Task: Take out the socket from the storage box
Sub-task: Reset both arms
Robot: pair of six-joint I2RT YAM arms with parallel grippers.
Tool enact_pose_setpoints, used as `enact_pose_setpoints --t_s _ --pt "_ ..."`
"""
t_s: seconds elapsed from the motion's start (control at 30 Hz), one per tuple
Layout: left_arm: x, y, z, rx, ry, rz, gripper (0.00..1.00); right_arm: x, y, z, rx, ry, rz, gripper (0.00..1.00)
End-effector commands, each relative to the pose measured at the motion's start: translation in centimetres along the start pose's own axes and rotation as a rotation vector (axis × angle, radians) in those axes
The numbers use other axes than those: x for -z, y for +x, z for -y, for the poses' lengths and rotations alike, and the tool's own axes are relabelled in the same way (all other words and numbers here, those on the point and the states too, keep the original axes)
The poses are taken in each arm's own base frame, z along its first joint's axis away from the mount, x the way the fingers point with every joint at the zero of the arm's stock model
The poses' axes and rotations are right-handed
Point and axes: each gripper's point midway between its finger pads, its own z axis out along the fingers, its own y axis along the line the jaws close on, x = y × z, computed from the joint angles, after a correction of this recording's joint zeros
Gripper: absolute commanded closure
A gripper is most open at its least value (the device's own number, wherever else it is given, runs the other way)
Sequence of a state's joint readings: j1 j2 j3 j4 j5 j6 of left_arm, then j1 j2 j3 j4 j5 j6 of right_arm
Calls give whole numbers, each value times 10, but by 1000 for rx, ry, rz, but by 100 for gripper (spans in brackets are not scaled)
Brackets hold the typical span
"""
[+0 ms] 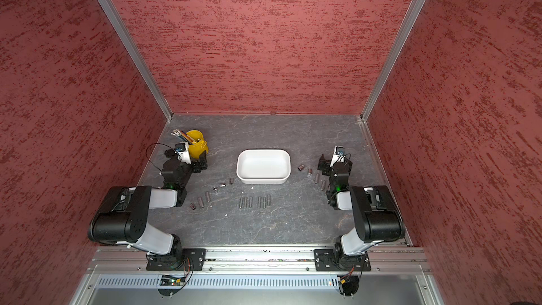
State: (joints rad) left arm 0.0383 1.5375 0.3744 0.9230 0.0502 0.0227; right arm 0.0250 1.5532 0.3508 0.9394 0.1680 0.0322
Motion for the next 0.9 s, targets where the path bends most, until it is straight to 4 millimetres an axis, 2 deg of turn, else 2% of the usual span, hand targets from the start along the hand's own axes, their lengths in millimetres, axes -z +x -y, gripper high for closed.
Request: enact_pose_setpoints --t_s 0.0,0.87 --pt "-1 3 4 4 23 -18 0 -1 -13 -5 7 -19 45 1" --pt "-1 3 4 4 23 -17 0 0 -13 -6 10 -24 43 2"
